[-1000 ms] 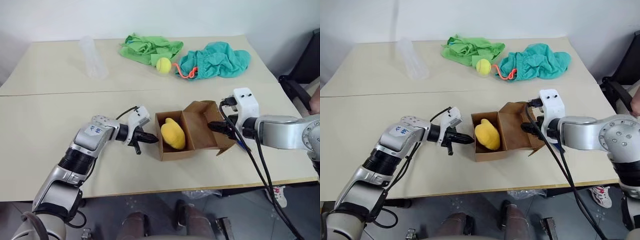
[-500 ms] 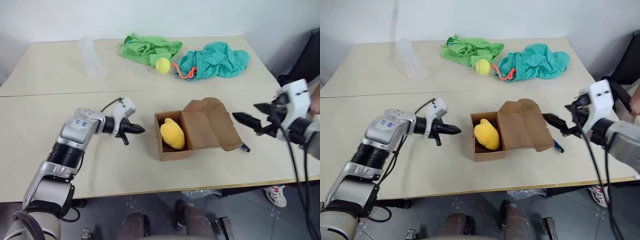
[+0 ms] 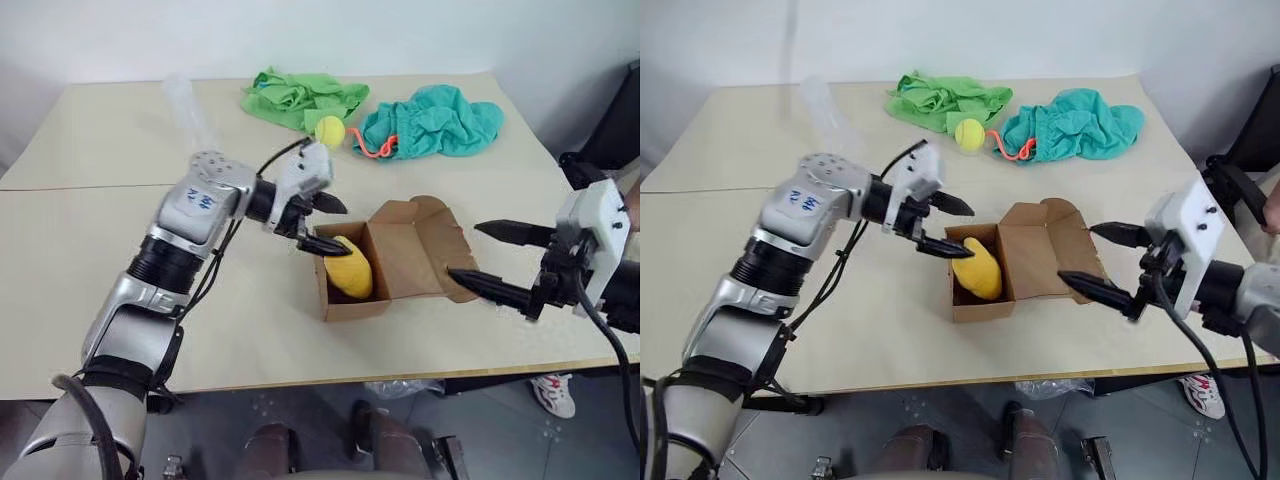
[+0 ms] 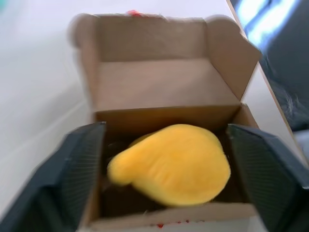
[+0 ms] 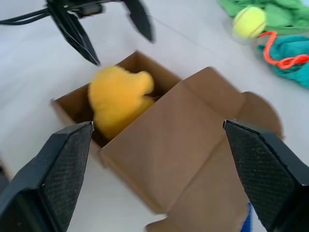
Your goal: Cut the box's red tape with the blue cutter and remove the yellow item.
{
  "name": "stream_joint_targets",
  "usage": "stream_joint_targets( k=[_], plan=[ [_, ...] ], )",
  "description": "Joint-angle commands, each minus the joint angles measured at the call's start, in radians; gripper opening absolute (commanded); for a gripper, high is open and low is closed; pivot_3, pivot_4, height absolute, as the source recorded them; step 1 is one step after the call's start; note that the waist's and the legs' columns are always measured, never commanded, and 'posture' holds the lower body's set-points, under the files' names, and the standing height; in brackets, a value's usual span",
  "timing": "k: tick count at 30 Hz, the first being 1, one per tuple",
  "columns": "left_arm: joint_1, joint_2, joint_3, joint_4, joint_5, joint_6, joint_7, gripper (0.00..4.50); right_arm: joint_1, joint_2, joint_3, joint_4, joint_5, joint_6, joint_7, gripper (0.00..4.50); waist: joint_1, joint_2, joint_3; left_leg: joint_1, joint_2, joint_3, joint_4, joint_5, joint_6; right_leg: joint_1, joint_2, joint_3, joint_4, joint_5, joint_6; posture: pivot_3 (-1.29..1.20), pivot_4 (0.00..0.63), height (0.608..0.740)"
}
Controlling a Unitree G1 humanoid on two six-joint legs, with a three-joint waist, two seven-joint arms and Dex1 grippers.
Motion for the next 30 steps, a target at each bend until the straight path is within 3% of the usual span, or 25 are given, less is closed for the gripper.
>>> stream_joint_targets(
  k=[1,8,14,30],
  plan=[
    [-0.041,-0.025,-0.070,0.051,0.122,-0.088,0.042,4.47,0.039,0.016,-0.076,-0.042,-0.043,-0.037,0.041,4.50,0.000,0.000,0.000,0.000,0.000,0.000,0.000,0.000,0.000,0.000,0.000,0.000,0.000,0.000,0.000,0.00,0.150,0.740],
    [-0.065,-0.065,-0.174,0.108,0.230,-0.211,-0.046,4.47,0.115,0.095,-0.148,-0.099,-0.073,-0.037,-0.013,4.50,-0.001,0.000,0.000,0.000,0.000,-0.002,0.001,0.000,0.001,0.000,-0.001,0.001,0.000,0.001,0.000,0.00,0.150,0.740],
    [-0.078,-0.092,-0.172,0.181,0.277,-0.280,-0.066,4.47,0.158,0.132,-0.173,-0.136,-0.089,-0.034,-0.052,4.50,0.000,0.000,0.000,0.001,-0.001,-0.005,0.002,0.000,0.003,0.000,-0.001,0.003,0.002,0.001,0.000,0.00,0.150,0.740],
    [-0.051,-0.097,-0.134,0.147,0.270,-0.288,-0.122,4.47,0.136,0.083,-0.193,-0.084,-0.122,-0.029,-0.022,4.50,-0.002,0.000,0.000,0.001,-0.003,-0.004,0.006,-0.002,0.008,0.000,-0.003,0.007,0.001,0.004,0.003,0.00,0.150,0.740]
  ],
)
